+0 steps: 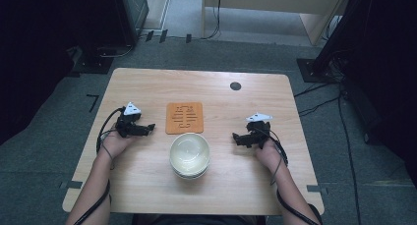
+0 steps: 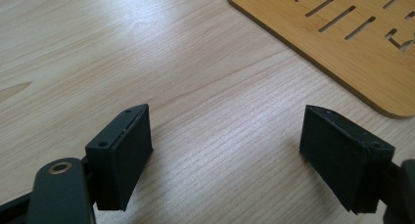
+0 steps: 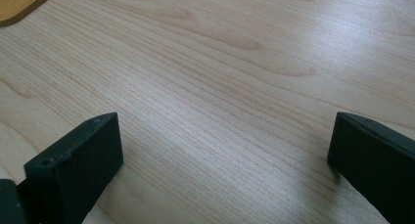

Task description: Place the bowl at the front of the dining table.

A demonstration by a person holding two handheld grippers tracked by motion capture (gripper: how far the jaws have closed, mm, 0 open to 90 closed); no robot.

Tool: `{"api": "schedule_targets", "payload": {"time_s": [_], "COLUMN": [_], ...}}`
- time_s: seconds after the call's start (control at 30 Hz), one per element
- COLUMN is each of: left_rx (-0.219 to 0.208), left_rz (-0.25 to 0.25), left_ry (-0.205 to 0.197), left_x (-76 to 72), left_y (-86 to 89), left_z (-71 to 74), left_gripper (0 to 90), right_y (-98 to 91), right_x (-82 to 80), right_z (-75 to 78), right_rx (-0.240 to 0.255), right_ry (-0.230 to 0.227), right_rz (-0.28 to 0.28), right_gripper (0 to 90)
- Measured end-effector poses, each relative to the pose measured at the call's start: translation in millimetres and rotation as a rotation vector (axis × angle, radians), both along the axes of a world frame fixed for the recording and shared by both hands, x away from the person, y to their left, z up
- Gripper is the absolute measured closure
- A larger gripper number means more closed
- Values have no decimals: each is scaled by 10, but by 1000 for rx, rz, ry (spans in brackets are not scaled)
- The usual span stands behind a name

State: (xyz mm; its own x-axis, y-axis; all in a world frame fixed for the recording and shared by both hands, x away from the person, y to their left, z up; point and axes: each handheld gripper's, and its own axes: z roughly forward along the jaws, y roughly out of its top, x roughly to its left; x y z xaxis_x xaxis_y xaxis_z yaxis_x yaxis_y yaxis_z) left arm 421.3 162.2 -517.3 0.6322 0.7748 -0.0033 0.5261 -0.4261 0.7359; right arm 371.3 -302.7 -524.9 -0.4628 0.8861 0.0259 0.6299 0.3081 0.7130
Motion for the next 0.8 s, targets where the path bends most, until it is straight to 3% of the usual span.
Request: {"api": "schedule_targets", "payload": {"time_s": [0.13, 0.43, 0.53, 0.8], "left_rx": [1, 1, 8, 9], "left_rz": [-1, 93, 129, 157], "left_ry": [-1, -2, 6, 8], "left_x": [3, -21, -14, -22], "left_y": [-4, -55, -62, -92], "left_z": [-1, -2, -6, -8], "left_gripper": [191, 189, 139, 117], "right_y": [1, 1, 1, 1], "right_x": [-3, -7, -7, -7], "right_z": [0, 0, 0, 0], "right_rx": [2, 1, 1, 1], "right_ry": [3, 1, 1, 2], "right_rz": [-2, -2, -2, -2], "right_gripper": [0, 0, 0, 0]}}
